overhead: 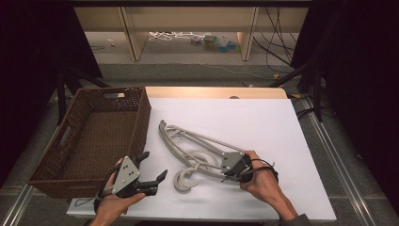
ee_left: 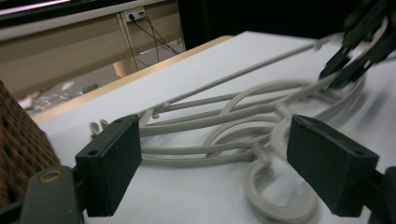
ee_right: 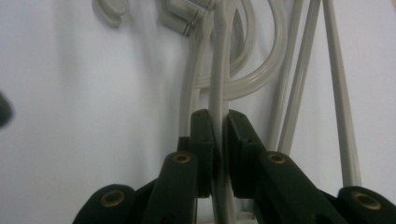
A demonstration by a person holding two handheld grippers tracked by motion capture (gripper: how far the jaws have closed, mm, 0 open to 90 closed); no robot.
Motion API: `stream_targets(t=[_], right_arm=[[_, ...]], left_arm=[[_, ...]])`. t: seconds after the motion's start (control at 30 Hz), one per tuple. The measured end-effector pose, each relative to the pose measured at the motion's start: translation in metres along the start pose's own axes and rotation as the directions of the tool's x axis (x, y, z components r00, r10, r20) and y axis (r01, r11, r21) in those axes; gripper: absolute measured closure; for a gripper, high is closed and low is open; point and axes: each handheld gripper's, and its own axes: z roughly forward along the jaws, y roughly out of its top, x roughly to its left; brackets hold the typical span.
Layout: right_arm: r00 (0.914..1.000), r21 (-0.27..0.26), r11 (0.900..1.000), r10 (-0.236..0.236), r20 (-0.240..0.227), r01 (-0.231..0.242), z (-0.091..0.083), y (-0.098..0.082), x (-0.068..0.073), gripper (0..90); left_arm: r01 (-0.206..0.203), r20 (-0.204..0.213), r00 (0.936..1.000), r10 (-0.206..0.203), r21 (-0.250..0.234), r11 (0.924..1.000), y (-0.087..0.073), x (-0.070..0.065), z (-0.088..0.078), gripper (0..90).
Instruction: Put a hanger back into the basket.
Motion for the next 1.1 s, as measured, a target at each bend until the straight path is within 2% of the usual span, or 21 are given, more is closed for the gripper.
stream_targets(t=[0.13,0.23,0.37,0.43,0.47,0.5,0.53,0.57,0.63,0.67,0.7,0.73,0.77,0.8,0.87,0.93,0.97,1.0,1.03,1.07,1.1], right_arm=[[0.9999,-0.026,1.000,-0.013,-0.002,0.013,-0.010,0.000,-0.002,82.5],[0.9997,-0.044,0.999,-0.022,-0.002,0.022,-0.018,-0.001,-0.002,82.6],[0.9998,-0.062,0.998,-0.021,-0.005,0.021,-0.027,0.000,0.001,82.7],[0.9996,-0.070,0.997,-0.029,0.003,0.029,-0.032,0.002,0.002,82.8],[0.9997,-0.077,0.997,-0.026,-0.003,0.026,-0.035,0.002,0.002,82.8],[0.9996,-0.080,0.996,-0.028,0.006,0.028,-0.038,0.002,0.002,82.8],[0.9996,-0.082,0.996,-0.028,0.005,0.028,-0.040,0.002,0.002,82.9],[0.9997,-0.091,0.996,-0.022,0.001,0.022,-0.042,0.002,0.002,82.9],[0.9998,-0.098,0.995,-0.019,-0.002,0.019,-0.044,0.003,0.002,82.9],[0.9998,-0.119,0.993,-0.015,-0.010,0.014,-0.047,0.004,0.002,82.9],[0.9998,-0.123,0.992,-0.017,-0.008,0.016,-0.048,0.004,0.002,82.9],[0.9997,-0.124,0.992,-0.018,-0.017,0.016,-0.049,0.005,0.003,82.9],[0.9997,-0.131,0.991,-0.023,-0.011,0.021,-0.051,0.007,0.004,82.9],[0.9997,-0.131,0.991,-0.023,-0.011,0.021,-0.051,0.007,0.004,82.9],[0.9996,-0.150,0.988,-0.020,-0.022,0.016,-0.056,0.008,0.004,82.9],[0.9995,-0.152,0.988,-0.012,-0.027,0.008,-0.057,0.008,0.005,82.9],[0.9994,-0.151,0.988,-0.029,-0.022,0.025,-0.058,0.008,0.004,82.9],[0.9992,-0.161,0.987,-0.032,-0.025,0.028,-0.059,0.009,0.004,82.9],[0.9992,-0.161,0.987,-0.032,-0.025,0.028,-0.059,0.009,0.004,82.9],[0.9992,-0.161,0.987,-0.025,-0.031,0.019,-0.061,0.010,0.006,82.9],[0.9988,-0.164,0.986,-0.034,-0.035,0.028,-0.062,0.011,0.006,82.9]], left_arm=[[-0.058,-0.007,0.9983,0.059,0.011,0.9982,0.006,-0.002,0.008,20.4],[-0.049,-0.002,0.9988,0.049,0.004,0.9988,0.009,-0.001,0.012,21.1],[-0.113,0.007,0.9936,0.113,0.014,0.9935,0.018,0.002,0.030,24.0],[-0.125,0.012,0.9921,0.125,0.011,0.9921,0.019,0.002,0.034,26.4],[-0.189,0.033,0.9815,0.189,0.011,0.9819,0.020,0.001,0.040,27.4],[-0.206,0.036,0.9780,0.206,0.013,0.9784,0.020,0.001,0.041,28.6],[-0.216,0.039,0.9759,0.215,0.017,0.9764,0.020,0.002,0.042,28.6],[-0.207,0.043,0.9777,0.206,0.024,0.9781,0.019,0.003,0.043,28.6],[-0.215,0.043,0.9759,0.214,0.030,0.9761,0.018,0.002,0.045,29.2],[-0.260,0.035,0.9654,0.258,0.038,0.9649,0.017,0.001,0.049,29.1],[-0.264,0.036,0.9641,0.263,0.042,0.9635,0.017,0.000,0.051,29.2],[-0.257,0.041,0.9659,0.256,0.036,0.9657,0.017,-0.003,0.053,29.7],[-0.288,0.043,0.9570,0.287,0.035,0.9569,0.018,-0.003,0.053,30.5],[-0.288,0.043,0.9570,0.287,0.035,0.9569,0.018,-0.003,0.053,32.3],[-0.309,0.054,0.9504,0.306,0.042,0.9502,0.018,-0.006,0.053,33.2],[-0.303,0.069,0.9514,0.300,0.040,0.9520,0.018,-0.006,0.054,33.7],[-0.310,0.086,0.9481,0.306,0.037,0.9500,0.018,-0.006,0.054,34.5],[-0.330,0.093,0.9407,0.326,0.028,0.9435,0.019,-0.007,0.054,35.6],[-0.330,0.093,0.9407,0.326,0.028,0.9435,0.019,-0.007,0.054,37.6],[-0.370,0.104,0.9245,0.367,0.015,0.9288,0.020,-0.009,0.055,38.5],[-0.370,0.104,0.9245,0.367,0.015,0.9288,0.020,-0.009,0.055,39.0]])
